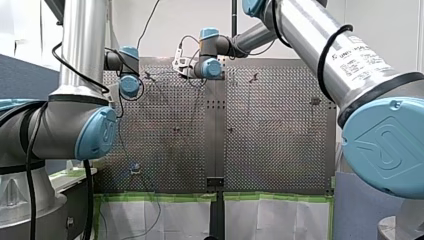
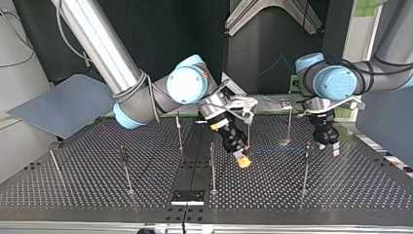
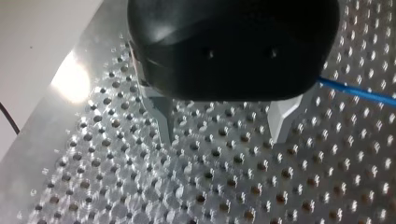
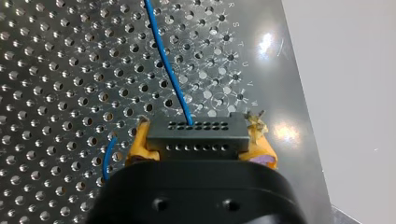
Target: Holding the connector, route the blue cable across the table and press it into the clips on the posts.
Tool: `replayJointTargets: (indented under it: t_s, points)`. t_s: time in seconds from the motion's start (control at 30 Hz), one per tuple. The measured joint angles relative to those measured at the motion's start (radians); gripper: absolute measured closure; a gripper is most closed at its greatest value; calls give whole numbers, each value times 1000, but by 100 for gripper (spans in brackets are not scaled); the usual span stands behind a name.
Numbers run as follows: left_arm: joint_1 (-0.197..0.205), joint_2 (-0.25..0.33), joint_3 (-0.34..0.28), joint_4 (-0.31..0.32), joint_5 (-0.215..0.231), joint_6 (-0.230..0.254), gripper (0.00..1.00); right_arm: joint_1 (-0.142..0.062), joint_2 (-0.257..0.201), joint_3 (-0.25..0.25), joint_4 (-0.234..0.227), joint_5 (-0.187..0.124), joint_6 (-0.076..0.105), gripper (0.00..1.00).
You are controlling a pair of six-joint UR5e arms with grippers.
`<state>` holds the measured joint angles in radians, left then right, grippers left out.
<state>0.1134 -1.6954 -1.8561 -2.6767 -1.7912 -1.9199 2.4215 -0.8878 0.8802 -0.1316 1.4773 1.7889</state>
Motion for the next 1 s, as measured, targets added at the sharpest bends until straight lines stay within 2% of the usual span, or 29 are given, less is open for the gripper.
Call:
replayJointTargets:
  t_s: [0.27,0.47,0.73,0.87,1.0]
  points:
    - [6,71,-65,-71,69,-65,0,-1,0,0,3,0,0,100]
    - [3,123,-112,-121,100,-86,0,-1,0,0,6,-1,-1,100]
    - [0,188,-126,-139,134,-103,0,-1,0,0,12,-1,0,100]
    - [-1,224,-128,-150,165,-118,0,-3,0,0,13,-1,0,100]
    - [-3,255,-128,-173,189,-107,0,-4,0,0,13,0,1,100]
